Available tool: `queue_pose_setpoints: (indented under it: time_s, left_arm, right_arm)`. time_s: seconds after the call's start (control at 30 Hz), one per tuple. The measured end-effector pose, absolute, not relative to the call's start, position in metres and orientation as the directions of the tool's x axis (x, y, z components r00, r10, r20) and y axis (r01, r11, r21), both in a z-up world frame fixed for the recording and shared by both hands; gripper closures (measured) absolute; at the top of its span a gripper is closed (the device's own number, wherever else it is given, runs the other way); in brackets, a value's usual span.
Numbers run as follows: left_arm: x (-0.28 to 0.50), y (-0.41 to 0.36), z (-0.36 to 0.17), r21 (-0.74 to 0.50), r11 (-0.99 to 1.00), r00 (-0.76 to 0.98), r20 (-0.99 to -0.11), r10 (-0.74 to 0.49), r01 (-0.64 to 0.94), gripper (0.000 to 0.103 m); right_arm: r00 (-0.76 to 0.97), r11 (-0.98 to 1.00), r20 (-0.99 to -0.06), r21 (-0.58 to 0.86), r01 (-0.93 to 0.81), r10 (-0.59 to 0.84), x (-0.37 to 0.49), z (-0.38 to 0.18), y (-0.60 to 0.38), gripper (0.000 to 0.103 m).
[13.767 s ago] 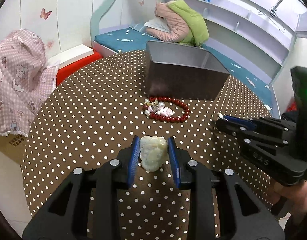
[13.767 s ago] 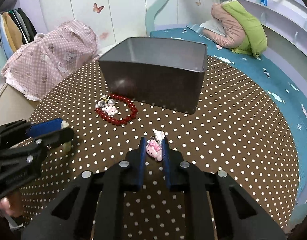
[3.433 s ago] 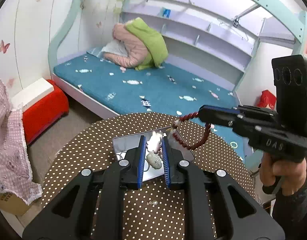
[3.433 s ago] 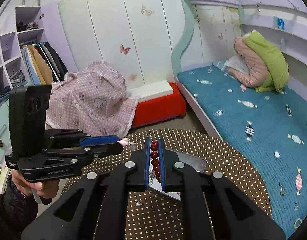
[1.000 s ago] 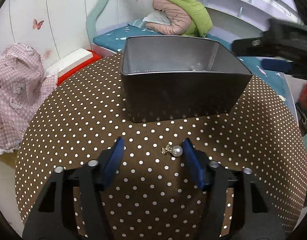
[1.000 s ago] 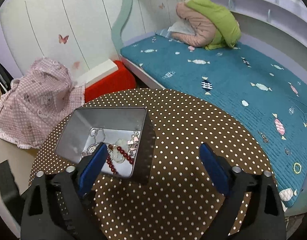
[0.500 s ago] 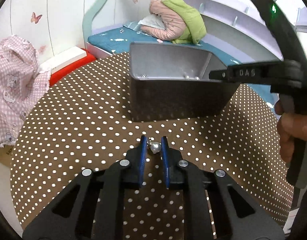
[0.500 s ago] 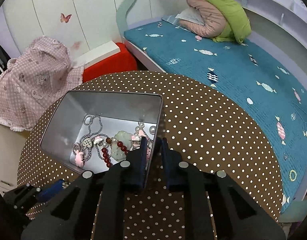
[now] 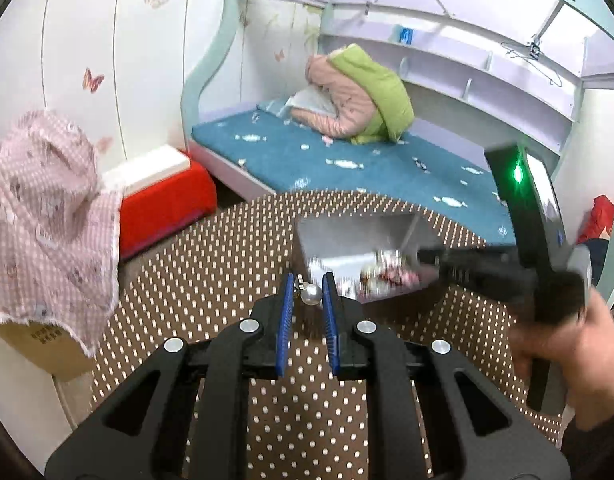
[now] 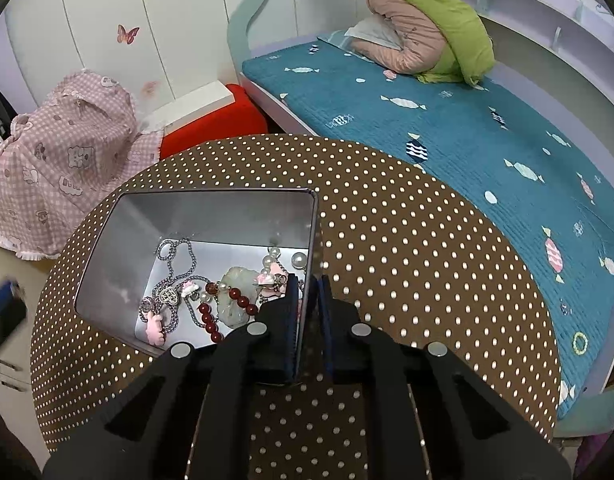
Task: Organize jewelry
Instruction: 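Lower the pearl earring into the grey box and open the left tool, then withdraw both open tools from the grey box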
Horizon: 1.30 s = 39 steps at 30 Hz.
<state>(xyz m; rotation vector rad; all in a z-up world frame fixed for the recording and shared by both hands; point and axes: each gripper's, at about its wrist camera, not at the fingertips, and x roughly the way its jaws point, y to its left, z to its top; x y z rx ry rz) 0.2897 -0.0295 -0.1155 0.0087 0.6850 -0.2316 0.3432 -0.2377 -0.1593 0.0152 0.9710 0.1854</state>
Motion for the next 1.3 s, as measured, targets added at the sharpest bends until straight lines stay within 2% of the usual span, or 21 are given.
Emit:
queue_pose_setpoints:
  time_s: [0.3,0.73,0.97,1.0,1.03,1.07,1.1,1.13,1.23,1.3]
  left_arm:
    - [0.307,-0.056,-0.102,-0.08,0.954,0.742,-0.611,-0.275,0.287,0.088]
    - [0.279,-0.085,-0.121,-0.109,0.927,0.682,-0.648,-0.339,0.357,0.088]
    - [0.281,-0.088,-0.134,-0.12,0.93,0.647,-0.687,-0.33,0.348,0.086]
    - [0.281,-0.088,-0.134,-0.117,0.931,0.645,-0.691,-0.326,0.346,0.081]
    - [0.281,-0.087,-0.133,-0.115,0.933,0.649,-0.69,-0.321,0.34,0.063]
    - [0.28,-0.085,-0.132,-0.112,0.939,0.661,-0.683,-0.311,0.326,0.036]
    - [0.277,-0.081,-0.128,-0.106,0.946,0.687,-0.664,-0.296,0.305,0.025]
    - [0.274,-0.079,-0.126,-0.105,0.949,0.7,-0.652,-0.292,0.298,0.017]
    - [0.269,-0.071,-0.117,-0.103,0.954,0.723,-0.63,-0.282,0.282,0.011]
    - [0.265,-0.065,-0.112,-0.092,0.962,0.744,-0.617,-0.258,0.257,0.01]
  right_arm:
    - [0.552,0.987,-0.818,0.117,-0.114,0.161,0.297,-0.161,-0.25,0.095]
    - [0.557,0.988,-0.817,0.111,-0.103,0.15,0.256,-0.161,-0.248,0.094]
    - [0.555,0.989,-0.818,0.105,-0.108,0.148,0.257,-0.161,-0.245,0.094]
    - [0.555,0.989,-0.819,0.105,-0.109,0.148,0.256,-0.161,-0.245,0.094]
    - [0.554,0.988,-0.819,0.104,-0.11,0.148,0.257,-0.161,-0.245,0.094]
    - [0.554,0.988,-0.819,0.105,-0.109,0.148,0.257,-0.161,-0.245,0.094]
    - [0.554,0.988,-0.819,0.107,-0.108,0.149,0.258,-0.161,-0.245,0.094]
    - [0.555,0.988,-0.817,0.111,-0.109,0.153,0.257,-0.161,-0.245,0.093]
    - [0.566,0.988,-0.81,0.114,-0.106,0.155,0.256,-0.158,-0.243,0.089]
    - [0.582,0.988,-0.798,0.115,-0.106,0.155,0.256,-0.154,-0.243,0.063]
